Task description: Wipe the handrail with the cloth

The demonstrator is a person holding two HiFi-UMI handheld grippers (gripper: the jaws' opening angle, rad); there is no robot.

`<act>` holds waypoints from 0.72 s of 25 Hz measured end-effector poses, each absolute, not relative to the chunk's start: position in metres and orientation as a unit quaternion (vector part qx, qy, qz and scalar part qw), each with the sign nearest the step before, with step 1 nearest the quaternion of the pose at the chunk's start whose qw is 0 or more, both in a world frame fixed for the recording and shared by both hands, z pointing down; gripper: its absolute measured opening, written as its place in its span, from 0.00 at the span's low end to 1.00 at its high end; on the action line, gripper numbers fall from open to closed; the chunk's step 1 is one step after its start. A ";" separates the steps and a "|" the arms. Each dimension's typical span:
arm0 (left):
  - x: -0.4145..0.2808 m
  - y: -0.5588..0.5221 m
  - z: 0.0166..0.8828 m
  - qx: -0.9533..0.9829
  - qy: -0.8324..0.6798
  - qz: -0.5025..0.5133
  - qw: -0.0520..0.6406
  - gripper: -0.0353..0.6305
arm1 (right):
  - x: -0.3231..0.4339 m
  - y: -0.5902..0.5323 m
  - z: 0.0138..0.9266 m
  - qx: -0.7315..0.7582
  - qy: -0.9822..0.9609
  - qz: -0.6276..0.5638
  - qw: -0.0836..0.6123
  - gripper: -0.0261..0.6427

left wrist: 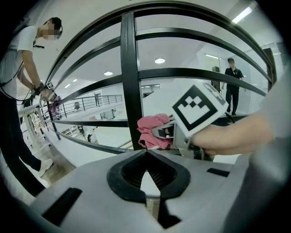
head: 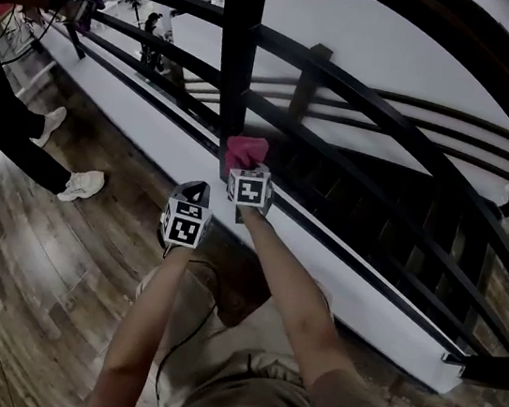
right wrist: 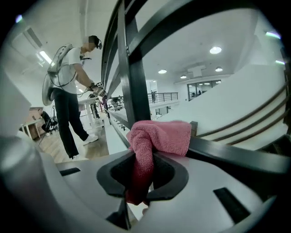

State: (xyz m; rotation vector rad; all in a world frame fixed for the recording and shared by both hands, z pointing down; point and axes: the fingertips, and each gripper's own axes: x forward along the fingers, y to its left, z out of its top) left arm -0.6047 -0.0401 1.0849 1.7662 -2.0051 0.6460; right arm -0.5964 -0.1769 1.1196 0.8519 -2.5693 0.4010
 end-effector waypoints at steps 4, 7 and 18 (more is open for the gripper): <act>-0.622 -0.031 1.094 0.623 -0.721 0.228 0.201 0.08 | -0.622 -0.162 1.127 0.267 -0.927 0.158 0.213 0.14; -0.619 -0.033 1.105 0.625 -0.722 0.211 0.210 0.08 | -0.604 -0.122 1.153 0.203 -0.936 0.120 0.263 0.14; -0.586 -0.063 1.146 0.625 -0.721 0.204 0.219 0.08 | -0.585 -0.181 1.212 0.261 -0.912 0.093 0.303 0.14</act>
